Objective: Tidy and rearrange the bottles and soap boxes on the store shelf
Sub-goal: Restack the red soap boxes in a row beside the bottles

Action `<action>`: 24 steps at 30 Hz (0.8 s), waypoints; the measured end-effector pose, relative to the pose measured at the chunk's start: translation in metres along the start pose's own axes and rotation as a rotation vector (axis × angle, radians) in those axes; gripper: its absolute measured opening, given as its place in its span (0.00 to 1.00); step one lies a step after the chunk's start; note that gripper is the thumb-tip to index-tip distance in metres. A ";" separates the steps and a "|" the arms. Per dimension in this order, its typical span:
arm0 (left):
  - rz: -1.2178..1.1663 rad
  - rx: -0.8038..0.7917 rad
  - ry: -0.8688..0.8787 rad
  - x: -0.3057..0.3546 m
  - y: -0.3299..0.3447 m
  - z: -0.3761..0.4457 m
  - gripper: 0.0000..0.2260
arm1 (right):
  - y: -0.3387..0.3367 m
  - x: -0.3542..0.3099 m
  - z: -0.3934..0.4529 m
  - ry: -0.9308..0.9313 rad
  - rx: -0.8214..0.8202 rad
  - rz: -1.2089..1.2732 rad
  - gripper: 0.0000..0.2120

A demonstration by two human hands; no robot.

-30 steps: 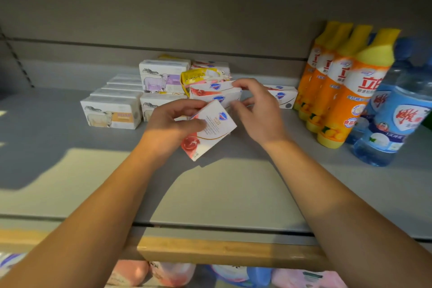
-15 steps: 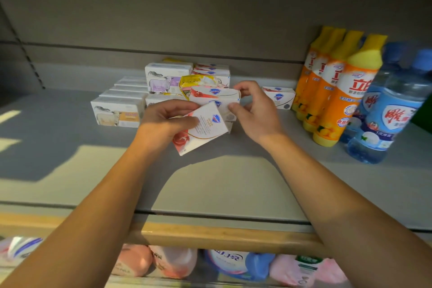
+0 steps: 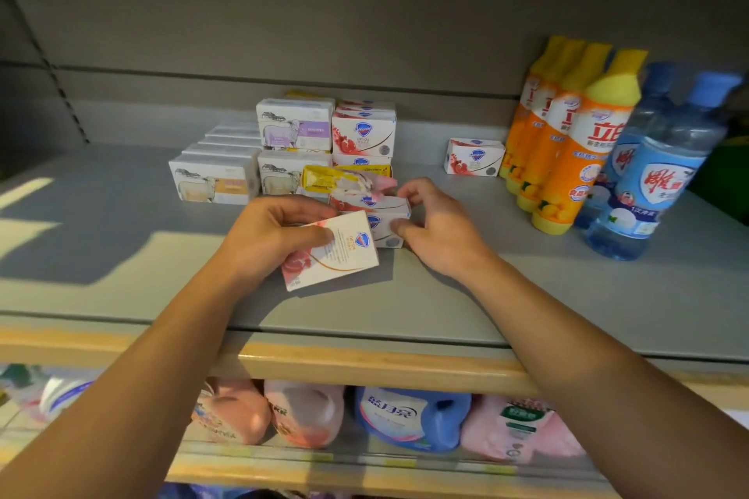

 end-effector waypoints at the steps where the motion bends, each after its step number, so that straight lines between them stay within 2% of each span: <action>1: 0.005 0.002 0.002 0.002 0.000 -0.003 0.12 | 0.000 -0.001 0.000 -0.013 -0.001 -0.015 0.15; 6: 0.043 0.007 0.031 0.013 -0.006 -0.015 0.13 | -0.004 -0.011 -0.006 -0.030 -0.032 -0.103 0.18; 9: 0.010 0.062 0.072 0.023 -0.004 -0.016 0.10 | -0.026 -0.030 -0.021 -0.089 0.126 0.037 0.11; 10: -0.022 0.074 0.086 0.026 -0.001 -0.016 0.09 | -0.027 -0.034 -0.027 -0.074 0.109 0.160 0.08; 12: -0.092 0.081 0.088 0.030 0.010 -0.014 0.08 | -0.010 -0.039 -0.040 0.013 -0.083 0.392 0.05; 14: -0.131 0.085 0.080 0.032 0.022 -0.011 0.09 | 0.000 -0.038 -0.050 0.079 -0.178 0.506 0.07; 16: -0.143 0.128 0.086 0.035 0.030 -0.011 0.10 | -0.011 -0.033 -0.054 0.104 -0.081 0.568 0.09; 18: -0.044 0.269 0.108 0.039 0.026 -0.014 0.13 | -0.033 -0.028 -0.058 0.051 0.094 0.497 0.13; 20: 0.061 0.458 0.104 0.044 0.019 -0.024 0.17 | -0.055 -0.033 -0.066 -0.093 0.259 0.345 0.17; 21: 0.038 0.479 0.073 0.044 0.021 -0.026 0.17 | -0.063 -0.040 -0.072 -0.192 0.332 0.254 0.18; 22: -0.054 0.415 0.016 0.042 0.031 -0.025 0.15 | -0.068 -0.049 -0.080 -0.297 0.393 0.148 0.19; 24: -0.293 0.130 -0.132 0.039 0.071 -0.024 0.16 | -0.069 -0.063 -0.092 -0.465 0.477 -0.060 0.18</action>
Point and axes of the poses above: each hand's wrist, its own z-axis towards the middle knuckle, its own y-axis out of the palm, x = y × z, the point moved 9 cm from there along z, towards the middle knuckle, and after that the axes turned 4 degrees about z, right-handed, at the moved point
